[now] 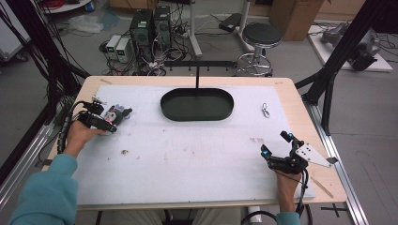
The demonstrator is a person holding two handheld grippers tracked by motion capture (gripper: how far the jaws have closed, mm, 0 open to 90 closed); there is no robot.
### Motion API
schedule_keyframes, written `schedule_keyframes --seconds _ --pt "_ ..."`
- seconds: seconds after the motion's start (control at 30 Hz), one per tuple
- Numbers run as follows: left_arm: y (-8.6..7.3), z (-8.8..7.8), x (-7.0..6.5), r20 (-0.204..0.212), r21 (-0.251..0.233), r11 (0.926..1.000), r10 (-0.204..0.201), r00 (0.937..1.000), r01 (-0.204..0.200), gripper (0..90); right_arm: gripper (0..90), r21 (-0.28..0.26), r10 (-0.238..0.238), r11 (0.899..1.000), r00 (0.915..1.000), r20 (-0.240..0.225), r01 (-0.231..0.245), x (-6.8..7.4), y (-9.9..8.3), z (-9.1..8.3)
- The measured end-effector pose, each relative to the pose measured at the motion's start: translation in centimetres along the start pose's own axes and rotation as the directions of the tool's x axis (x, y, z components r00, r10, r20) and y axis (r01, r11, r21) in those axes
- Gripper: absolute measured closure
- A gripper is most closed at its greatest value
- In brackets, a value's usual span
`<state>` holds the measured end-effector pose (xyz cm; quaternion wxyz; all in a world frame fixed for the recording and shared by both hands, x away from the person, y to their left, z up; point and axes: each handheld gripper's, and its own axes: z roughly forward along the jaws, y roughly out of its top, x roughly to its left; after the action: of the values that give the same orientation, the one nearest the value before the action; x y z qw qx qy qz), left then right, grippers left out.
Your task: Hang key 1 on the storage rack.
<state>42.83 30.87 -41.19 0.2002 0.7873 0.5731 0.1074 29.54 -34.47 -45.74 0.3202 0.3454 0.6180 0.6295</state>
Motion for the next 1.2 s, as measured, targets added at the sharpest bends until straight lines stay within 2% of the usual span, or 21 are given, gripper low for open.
schedule_keyframes --seconds 0.2,0.3,0.47,0.67,0.73,0.87,0.97,1.2 --pt "0.0 -0.1 -0.2 -0.017 -0.011 0.9998 0.014 0.9998 -0.014 50.3 0.8 -0.003 0.003 1.0 1.0 0.0 -0.003 0.0 0.0 0.0" --pt "0.1 -0.3 -0.2 -0.055 -0.026 0.9993 0.024 0.9982 -0.025 50.5 0.8 0.0 0.005 1.0 1.0 0.0 -0.005 0.0 0.0 0.0" --pt "0.1 -0.9 -0.2 -0.052 -0.066 0.9974 0.024 0.9984 -0.027 50.7 0.8 -0.001 0.006 1.0 1.0 -0.001 -0.006 0.0 0.0 0.0" --pt "0.2 -1.8 -0.4 -0.026 -0.136 0.9902 0.025 0.9993 -0.028 50.9 0.8 0.0 0.003 1.0 1.0 0.001 -0.003 0.0 0.0 0.0" --pt "0.2 -2.0 -0.6 -0.008 -0.166 0.9856 0.03 0.9995 -0.031 50.9 0.8 0.0 0.003 1.0 1.0 0.0 -0.003 0.0 0.0 0.0" --pt "0.3 -2.7 -1.3 0.006 -0.206 0.9761 0.072 0.9974 -0.069 50.9 0.8 0.001 0.003 1.0 1.0 0.001 -0.003 0.0 0.0 0.0" --pt "0.3 -3.3 -1.6 0.025 -0.249 0.966 0.079 0.9966 -0.07 50.9 0.8 0.0 0.001 1.0 1.0 0.001 -0.001 0.0 0.0 0.0" --pt "0.3 -4.5 -1.9 0.076 -0.348 0.937 0.063 0.9951 -0.033 50.9 0.8 -0.002 -0.004 1.0 1.0 -0.002 0.004 0.0 0.0 0.0"
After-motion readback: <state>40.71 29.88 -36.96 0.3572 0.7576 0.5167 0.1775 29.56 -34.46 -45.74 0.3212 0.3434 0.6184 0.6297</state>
